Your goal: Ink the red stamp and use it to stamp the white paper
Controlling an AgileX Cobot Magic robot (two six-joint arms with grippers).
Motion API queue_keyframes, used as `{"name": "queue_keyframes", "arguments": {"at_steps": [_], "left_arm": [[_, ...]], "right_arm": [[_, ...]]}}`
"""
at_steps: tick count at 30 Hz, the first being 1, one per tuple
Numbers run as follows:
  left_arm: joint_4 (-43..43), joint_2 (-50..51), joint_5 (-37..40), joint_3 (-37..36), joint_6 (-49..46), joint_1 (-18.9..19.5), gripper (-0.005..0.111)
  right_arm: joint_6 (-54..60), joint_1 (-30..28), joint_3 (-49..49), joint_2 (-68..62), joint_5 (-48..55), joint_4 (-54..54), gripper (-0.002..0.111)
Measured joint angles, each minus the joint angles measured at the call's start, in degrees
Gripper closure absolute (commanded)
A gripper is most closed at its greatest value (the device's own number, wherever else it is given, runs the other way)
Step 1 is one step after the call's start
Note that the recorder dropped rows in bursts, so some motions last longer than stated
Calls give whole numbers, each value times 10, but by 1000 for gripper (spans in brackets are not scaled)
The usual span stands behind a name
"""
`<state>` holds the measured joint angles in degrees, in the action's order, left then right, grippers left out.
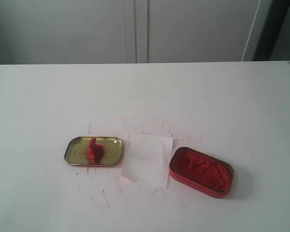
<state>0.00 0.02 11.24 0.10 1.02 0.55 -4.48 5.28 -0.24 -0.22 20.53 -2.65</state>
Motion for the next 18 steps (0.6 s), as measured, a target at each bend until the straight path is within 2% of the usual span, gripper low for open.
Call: {"name": "queue_keyframes", "arguments": {"at_steps": [16,18], "left_arm": [[0,0,-1,0,0,0,107],[0,0,-22,0,0,0,107]], "right_arm": [[0,0,0,0,0,0,108],[0,0,0,0,0,0,108]]}}
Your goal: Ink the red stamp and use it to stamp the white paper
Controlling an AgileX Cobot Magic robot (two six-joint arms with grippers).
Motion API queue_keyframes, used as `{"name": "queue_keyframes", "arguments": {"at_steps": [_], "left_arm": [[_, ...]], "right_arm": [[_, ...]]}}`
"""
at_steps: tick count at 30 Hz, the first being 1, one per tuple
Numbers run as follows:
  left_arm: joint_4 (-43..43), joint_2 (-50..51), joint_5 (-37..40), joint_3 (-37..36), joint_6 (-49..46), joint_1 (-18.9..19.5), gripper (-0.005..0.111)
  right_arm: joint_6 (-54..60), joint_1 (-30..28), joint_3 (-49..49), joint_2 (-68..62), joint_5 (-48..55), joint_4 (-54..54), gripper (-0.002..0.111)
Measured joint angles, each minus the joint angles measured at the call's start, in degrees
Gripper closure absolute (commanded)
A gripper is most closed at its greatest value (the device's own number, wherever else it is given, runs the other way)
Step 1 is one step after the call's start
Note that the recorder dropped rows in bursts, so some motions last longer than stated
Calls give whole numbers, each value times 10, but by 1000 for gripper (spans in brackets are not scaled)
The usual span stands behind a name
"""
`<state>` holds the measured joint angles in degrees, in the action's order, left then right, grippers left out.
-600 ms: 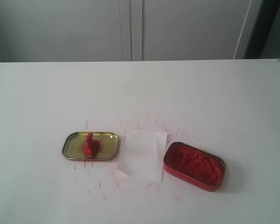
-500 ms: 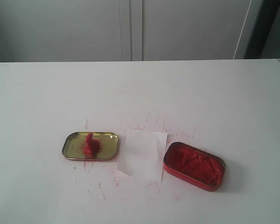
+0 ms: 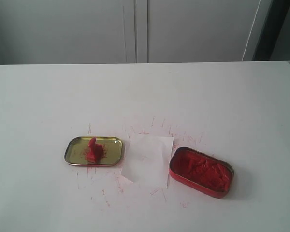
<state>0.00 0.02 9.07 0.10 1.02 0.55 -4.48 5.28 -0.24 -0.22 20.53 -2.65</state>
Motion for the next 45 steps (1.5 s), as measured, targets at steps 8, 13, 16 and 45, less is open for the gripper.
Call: {"name": "queue_keyframes", "arguments": {"at_steps": [8,13,16,45], "left_arm": [[0,0,-102,0,0,0,107],[0,0,-152,0,0,0,107],[0,0,-159,0,0,0,107],[0,89,-13,115,2,0,107]], "right_arm": [[0,0,0,0,0,0,108],[0,0,0,0,0,0,108],[0,0,0,0,0,0,108],[0,0,0,0,0,0,108]]}}
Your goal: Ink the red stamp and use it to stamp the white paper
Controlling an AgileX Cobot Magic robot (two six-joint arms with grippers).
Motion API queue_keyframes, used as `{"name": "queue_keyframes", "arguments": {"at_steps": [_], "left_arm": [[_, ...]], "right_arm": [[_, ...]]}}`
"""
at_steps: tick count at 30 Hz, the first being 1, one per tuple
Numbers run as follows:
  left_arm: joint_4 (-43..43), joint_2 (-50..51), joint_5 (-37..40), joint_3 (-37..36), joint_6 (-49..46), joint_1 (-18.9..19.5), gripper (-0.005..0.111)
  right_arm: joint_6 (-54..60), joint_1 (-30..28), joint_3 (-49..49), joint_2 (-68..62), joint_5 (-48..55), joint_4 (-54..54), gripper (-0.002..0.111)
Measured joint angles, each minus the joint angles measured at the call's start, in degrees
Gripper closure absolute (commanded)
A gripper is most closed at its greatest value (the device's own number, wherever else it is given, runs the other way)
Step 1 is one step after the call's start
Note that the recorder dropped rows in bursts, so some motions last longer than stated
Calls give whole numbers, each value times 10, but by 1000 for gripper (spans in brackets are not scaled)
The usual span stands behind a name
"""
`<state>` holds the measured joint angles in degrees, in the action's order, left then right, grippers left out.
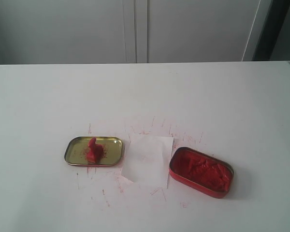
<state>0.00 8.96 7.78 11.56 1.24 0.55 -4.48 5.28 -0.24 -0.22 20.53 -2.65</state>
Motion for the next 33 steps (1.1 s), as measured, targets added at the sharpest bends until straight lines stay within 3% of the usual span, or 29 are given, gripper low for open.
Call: {"name": "queue_keyframes", "arguments": {"at_steps": [20,33], "left_arm": [[5,215,159,185,-17,0,107],[0,421,327,343,-30,0,107]], "right_arm": [[0,0,0,0,0,1,108],[0,0,0,0,0,1,108]]}}
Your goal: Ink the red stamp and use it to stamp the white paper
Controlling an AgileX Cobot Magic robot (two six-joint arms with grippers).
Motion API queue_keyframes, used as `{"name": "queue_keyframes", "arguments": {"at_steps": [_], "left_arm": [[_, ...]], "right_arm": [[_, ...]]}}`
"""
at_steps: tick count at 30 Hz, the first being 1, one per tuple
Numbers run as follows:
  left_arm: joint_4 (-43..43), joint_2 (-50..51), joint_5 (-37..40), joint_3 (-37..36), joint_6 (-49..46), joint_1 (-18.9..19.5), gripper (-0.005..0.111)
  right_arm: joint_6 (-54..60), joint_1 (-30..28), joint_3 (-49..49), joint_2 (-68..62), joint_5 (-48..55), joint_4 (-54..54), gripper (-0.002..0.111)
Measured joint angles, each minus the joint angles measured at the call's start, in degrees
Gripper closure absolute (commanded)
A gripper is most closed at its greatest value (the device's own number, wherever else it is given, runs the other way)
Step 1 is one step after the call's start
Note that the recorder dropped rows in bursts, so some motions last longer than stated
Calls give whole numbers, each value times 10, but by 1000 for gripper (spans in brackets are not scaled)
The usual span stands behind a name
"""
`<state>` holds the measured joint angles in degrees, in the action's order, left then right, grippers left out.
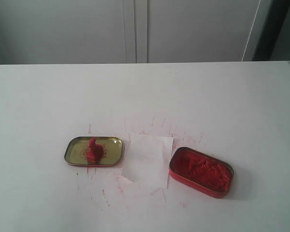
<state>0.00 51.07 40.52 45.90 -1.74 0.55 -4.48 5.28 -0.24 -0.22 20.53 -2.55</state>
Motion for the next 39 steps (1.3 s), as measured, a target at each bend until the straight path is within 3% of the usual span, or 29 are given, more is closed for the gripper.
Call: {"name": "queue_keyframes", "arguments": {"at_steps": [10,19,27,39], "left_arm": [[0,127,79,89,-2,0,107],[-55,225,117,164,-29,-3,107],[-58,314,135,226,-25,-82,107],[18,442,135,330,83,-232,107]], "right_arm": [[0,0,0,0,0,0,108],[0,0,0,0,0,0,108],[0,0,0,0,0,0,108],[0,0,0,0,0,0,108]]}}
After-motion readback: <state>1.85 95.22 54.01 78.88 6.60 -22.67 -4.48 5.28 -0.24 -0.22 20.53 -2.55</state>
